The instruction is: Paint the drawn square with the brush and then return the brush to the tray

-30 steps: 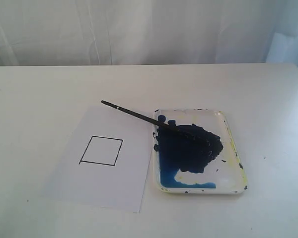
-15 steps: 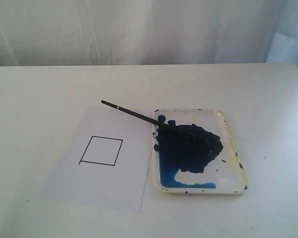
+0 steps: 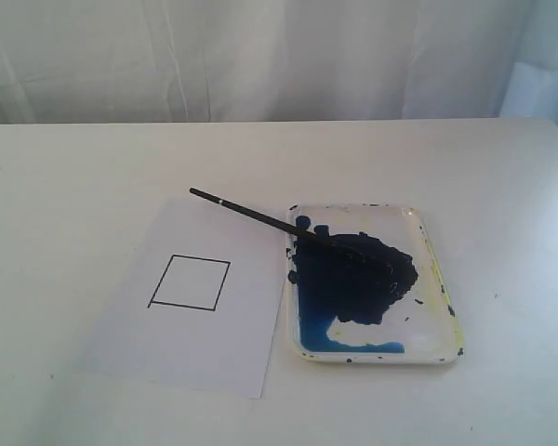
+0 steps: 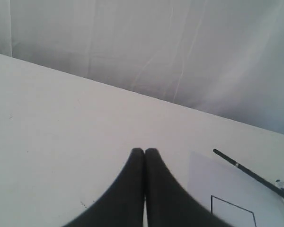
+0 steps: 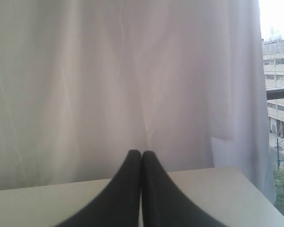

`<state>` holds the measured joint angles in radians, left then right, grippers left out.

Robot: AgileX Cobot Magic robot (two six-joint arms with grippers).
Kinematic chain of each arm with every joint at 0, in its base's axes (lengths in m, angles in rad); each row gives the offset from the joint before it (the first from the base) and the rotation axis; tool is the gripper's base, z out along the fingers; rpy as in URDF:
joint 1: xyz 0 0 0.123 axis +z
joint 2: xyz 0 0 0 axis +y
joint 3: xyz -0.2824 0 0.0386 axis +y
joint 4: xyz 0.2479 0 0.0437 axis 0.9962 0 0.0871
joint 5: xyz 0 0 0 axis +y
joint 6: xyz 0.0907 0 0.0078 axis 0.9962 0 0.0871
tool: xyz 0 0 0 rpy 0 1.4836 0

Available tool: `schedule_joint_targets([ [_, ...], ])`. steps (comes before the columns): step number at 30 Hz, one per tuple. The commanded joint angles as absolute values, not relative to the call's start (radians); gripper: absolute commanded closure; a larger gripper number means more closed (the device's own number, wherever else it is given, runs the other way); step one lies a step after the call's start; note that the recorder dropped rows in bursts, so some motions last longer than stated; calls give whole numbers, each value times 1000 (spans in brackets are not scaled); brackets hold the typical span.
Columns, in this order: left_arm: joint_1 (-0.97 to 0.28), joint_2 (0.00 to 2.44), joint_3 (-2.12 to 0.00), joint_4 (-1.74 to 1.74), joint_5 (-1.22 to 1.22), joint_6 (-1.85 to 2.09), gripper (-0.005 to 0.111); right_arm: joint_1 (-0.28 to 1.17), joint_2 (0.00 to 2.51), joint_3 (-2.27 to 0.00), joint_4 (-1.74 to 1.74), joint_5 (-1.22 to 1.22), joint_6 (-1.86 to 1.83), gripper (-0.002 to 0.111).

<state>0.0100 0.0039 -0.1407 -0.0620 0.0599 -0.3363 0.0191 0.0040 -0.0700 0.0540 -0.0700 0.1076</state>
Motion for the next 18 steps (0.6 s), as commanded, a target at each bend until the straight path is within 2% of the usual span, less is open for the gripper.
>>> schedule_joint_targets([
  [1, 9, 0, -249, -74, 173, -342, 107, 20, 0, -154, 54, 26, 119, 108],
  [9, 9, 21, -420, -74, 410, -287, 107, 20, 0, -276, 54, 167, 119, 108],
  [18, 9, 230, -593, -76, 658, -130, 107, 20, 49, -435, 54, 340, 108, 108],
])
